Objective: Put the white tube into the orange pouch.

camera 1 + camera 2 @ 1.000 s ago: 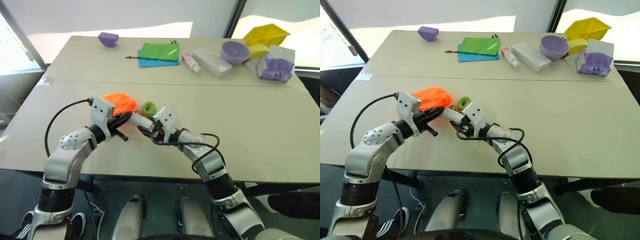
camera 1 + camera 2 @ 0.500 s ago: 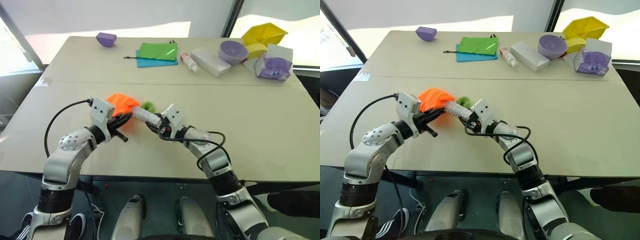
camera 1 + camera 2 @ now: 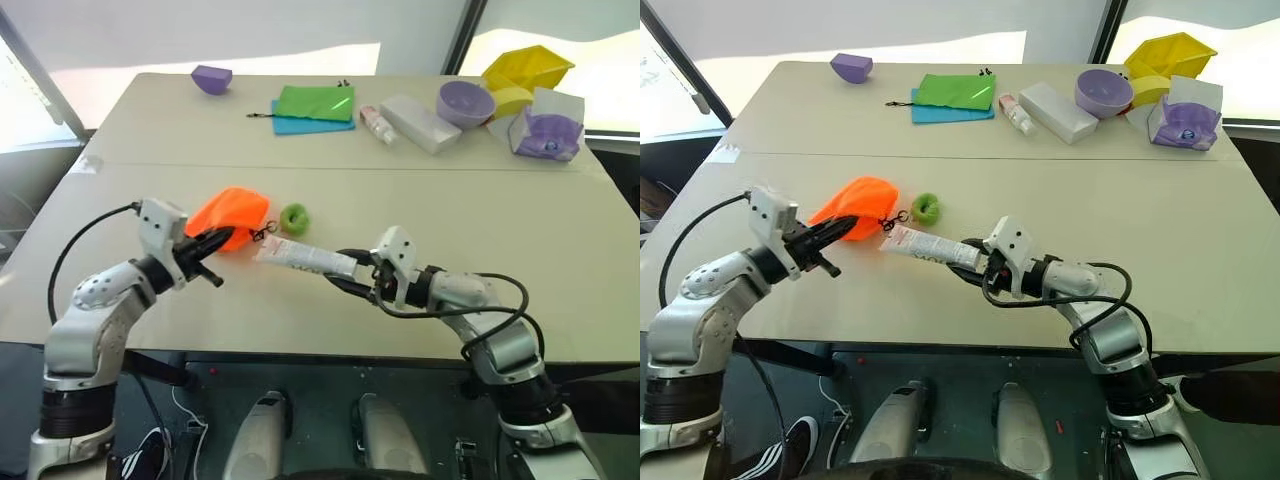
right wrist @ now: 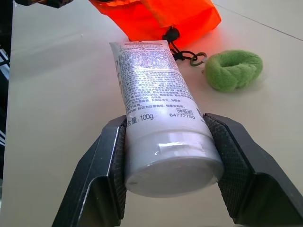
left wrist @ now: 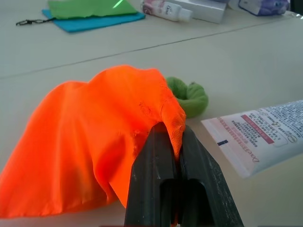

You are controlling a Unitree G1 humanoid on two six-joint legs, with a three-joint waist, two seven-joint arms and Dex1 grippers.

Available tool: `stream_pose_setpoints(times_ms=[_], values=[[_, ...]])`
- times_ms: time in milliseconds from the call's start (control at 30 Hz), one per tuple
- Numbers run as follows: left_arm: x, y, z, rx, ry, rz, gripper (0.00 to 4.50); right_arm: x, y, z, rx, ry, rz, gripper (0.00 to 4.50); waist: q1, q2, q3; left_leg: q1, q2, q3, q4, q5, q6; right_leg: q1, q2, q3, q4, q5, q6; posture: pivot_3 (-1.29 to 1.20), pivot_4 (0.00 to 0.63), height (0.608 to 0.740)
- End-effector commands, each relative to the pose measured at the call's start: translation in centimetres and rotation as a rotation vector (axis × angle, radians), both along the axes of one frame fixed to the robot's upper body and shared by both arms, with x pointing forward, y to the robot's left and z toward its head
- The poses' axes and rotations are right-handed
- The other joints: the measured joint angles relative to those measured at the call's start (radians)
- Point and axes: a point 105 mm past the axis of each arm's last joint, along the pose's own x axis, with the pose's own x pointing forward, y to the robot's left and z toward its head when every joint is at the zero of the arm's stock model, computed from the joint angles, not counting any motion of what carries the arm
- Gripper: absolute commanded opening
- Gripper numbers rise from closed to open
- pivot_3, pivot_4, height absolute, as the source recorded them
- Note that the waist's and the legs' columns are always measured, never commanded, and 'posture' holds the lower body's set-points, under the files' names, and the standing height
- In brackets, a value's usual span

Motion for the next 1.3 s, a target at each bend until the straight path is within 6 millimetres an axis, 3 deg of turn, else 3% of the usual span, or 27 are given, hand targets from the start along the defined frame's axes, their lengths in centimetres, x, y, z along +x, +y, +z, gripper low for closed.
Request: stream_pose_setpoints(times_ms=[33, 200, 400, 733, 933, 1100, 1167, 1300], values=[[-0.2, 0.8, 1.6, -0.111, -0.025, -0.017, 0.00, 0.2, 1.4, 1.4, 0.053, -0.067, -0.001, 2.29, 0.001, 0.000, 0.000, 0.000, 0.000, 0.000, 0.000, 0.000, 0.000, 0.000, 0.000, 0.000, 0.000, 0.000, 0.000, 0.00, 0.150, 0.740], [0.4, 3.1, 1.6, -0.197, 0.036, 0.026, 0.00, 0.8, 4.5, 1.2, 0.096, -0.112, -0.020, 2.29, -0.003, 0.000, 0.000, 0.000, 0.000, 0.000, 0.000, 0.000, 0.000, 0.000, -0.001, 0.000, -0.001, 0.000, 0.000, 0.00, 0.150, 0.740], [1.5, 5.4, 1.6, -0.291, 0.098, 0.100, 0.00, 1.0, 6.4, 1.6, 0.128, -0.147, -0.013, 2.29, -0.002, 0.000, 0.000, 0.000, -0.001, 0.000, 0.000, 0.000, 0.000, 0.000, 0.000, 0.000, -0.001, 0.002, 0.003, 0.00, 0.150, 0.740], [2.5, 3.5, 2.5, -0.265, 0.084, 0.033, 0.00, -0.4, 8.4, 0.7, 0.101, -0.131, 0.088, 2.29, -0.004, 0.000, 0.000, 0.000, -0.001, 0.000, 0.000, 0.000, 0.000, 0.000, 0.000, 0.000, -0.001, 0.002, 0.003, 0.00, 0.150, 0.740], [2.3, 3.1, 2.0, -0.255, 0.105, 0.014, 0.00, 2.0, 8.4, 2.4, 0.172, -0.182, -0.032, 2.29, -0.006, 0.000, 0.000, 0.000, -0.001, 0.000, -0.002, 0.001, -0.001, -0.001, 0.001, 0.000, 0.000, 0.002, 0.003, 0.00, 0.150, 0.740], [2.2, 3.2, 1.9, -0.252, 0.113, 0.009, 0.00, 2.8, 8.4, 2.8, 0.195, -0.185, -0.067, 2.29, -0.003, -0.001, 0.000, 0.000, -0.001, 0.000, -0.002, 0.001, -0.002, -0.001, 0.000, 0.000, 0.000, 0.002, 0.003, 0.00, 0.150, 0.740], [2.2, 2.5, 2.2, -0.244, 0.112, -0.017, 0.00, 3.9, 8.0, 3.2, 0.203, -0.211, -0.135, 2.29, -0.004, -0.001, 0.000, 0.000, -0.001, 0.000, -0.002, 0.001, -0.002, -0.001, 0.000, 0.000, 0.000, 0.002, 0.003, 0.00, 0.150, 0.740], [2.2, 1.4, 2.7, -0.246, 0.109, -0.056, 0.00, 4.1, 7.7, 2.8, 0.196, -0.203, -0.158, 2.29, -0.004, -0.001, 0.000, 0.000, -0.001, 0.000, -0.002, 0.001, -0.002, -0.001, 0.001, 0.000, 0.000, 0.002, 0.003, 0.00, 0.150, 0.740]])
